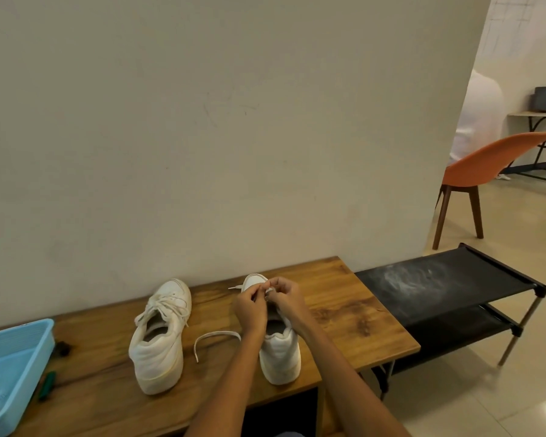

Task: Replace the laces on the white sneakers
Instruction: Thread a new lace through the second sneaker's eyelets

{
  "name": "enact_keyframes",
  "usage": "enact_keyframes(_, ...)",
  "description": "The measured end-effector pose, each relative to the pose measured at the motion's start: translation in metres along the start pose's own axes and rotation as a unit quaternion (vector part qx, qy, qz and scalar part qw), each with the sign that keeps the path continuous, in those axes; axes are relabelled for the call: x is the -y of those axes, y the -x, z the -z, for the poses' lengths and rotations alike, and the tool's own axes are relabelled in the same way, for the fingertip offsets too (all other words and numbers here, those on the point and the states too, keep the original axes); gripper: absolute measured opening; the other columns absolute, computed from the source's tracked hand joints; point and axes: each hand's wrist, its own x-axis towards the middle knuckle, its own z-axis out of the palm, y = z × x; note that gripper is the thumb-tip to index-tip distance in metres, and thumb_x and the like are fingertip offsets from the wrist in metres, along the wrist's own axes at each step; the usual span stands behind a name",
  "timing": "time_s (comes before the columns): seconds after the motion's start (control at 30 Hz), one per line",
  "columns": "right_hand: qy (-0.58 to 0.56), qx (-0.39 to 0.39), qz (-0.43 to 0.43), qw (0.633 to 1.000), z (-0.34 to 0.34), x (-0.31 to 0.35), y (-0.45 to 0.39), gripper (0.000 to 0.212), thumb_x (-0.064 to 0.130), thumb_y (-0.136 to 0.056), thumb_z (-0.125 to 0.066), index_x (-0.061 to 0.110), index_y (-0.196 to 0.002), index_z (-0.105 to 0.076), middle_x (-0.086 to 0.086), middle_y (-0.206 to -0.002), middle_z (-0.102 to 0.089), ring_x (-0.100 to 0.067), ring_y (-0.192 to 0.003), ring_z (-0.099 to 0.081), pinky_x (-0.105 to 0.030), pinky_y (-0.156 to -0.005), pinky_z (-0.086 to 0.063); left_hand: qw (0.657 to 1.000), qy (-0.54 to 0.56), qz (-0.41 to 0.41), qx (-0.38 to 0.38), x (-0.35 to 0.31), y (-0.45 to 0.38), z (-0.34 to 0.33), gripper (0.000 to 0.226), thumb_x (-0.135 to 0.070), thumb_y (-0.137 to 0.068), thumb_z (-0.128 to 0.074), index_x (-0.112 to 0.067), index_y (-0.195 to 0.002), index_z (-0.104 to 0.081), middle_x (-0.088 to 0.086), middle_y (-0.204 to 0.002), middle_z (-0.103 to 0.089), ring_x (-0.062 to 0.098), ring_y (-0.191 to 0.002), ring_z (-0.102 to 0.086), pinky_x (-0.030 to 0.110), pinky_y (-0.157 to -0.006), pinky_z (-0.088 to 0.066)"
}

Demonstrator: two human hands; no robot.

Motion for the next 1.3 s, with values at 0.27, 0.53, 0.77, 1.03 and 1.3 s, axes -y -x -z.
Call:
enact_keyframes(0.27, 0.302, 0.032, 0.129, 0.944, 0.021, 0.006, -0.019, 0.007, 0.01, -0.081, -0.07, 0.005, -0.085, -0.074, -0.01, -0.08, -0.071, -0.018, -0.073, -0.064, -0.025, -0.071, -0.051, 1.0, -0.006, 0.0, 0.023, 0.001, -0.002, 0.0, 0.018, -0.01, -0.092, -0.057, -0.003, -0.099, -0.073, 0.011, -0.095, -0.071, 0.018, -0.081, -0.06, 0.029, -0.08, -0.052)
enact_keyframes(0.53, 0.111, 0.063, -0.026, 0.992, 0.02, 0.034, -0.007, 0.031, 0.011, -0.098, -0.041, 0.015, -0.069, -0.052, 0.004, -0.066, -0.051, -0.006, -0.06, -0.041, -0.017, -0.054, -0.033, 0.999, -0.032, 0.001, 0.036, 0.0, -0.003, 0.0, 0.019, -0.009, -0.093, -0.055, -0.005, -0.1, -0.071, 0.012, -0.097, -0.07, 0.017, -0.08, -0.059, 0.027, -0.076, -0.053)
enact_keyframes(0.77, 0.04, 0.097, -0.037, 0.994, 0.044, 0.073, -0.018, 0.031, 0.042, -0.095, -0.047, 0.014, -0.105, -0.053, 0.005, -0.061, -0.047, -0.006, -0.047, -0.036, -0.016, -0.044, -0.03, 0.999, -0.034, -0.016, 0.032, 0.003, -0.004, -0.001, 0.019, -0.012, -0.092, -0.056, -0.003, -0.093, -0.073, 0.012, -0.093, -0.071, 0.014, -0.075, -0.057, 0.02, -0.066, -0.043)
enact_keyframes(1.03, -0.169, -0.043, -0.021, 0.984, 0.065, 0.083, -0.044, 0.071, 0.037, -0.096, -0.049, 0.02, -0.15, -0.006, -0.015, -0.131, -0.05, -0.021, -0.088, -0.064, -0.026, -0.062, -0.051, 0.999, -0.045, -0.014, 0.022, 0.004, -0.003, -0.001, 0.021, -0.013, -0.094, -0.053, -0.003, -0.095, -0.072, 0.011, -0.091, -0.07, 0.013, -0.073, -0.056, 0.011, -0.06, -0.042)
enact_keyframes(1.3, 0.074, -0.15, -0.088, 0.982, 0.091, 0.085, -0.06, 0.055, 0.015, -0.093, -0.053, 0.011, -0.142, -0.029, -0.013, -0.1, -0.056, -0.015, -0.057, -0.05, -0.022, -0.043, -0.039, 0.999, -0.033, -0.005, 0.009, 0.008, -0.005, 0.0, 0.02, -0.01, -0.093, -0.053, -0.002, -0.089, -0.071, 0.012, -0.086, -0.069, 0.016, -0.072, -0.057, 0.017, -0.058, -0.04)
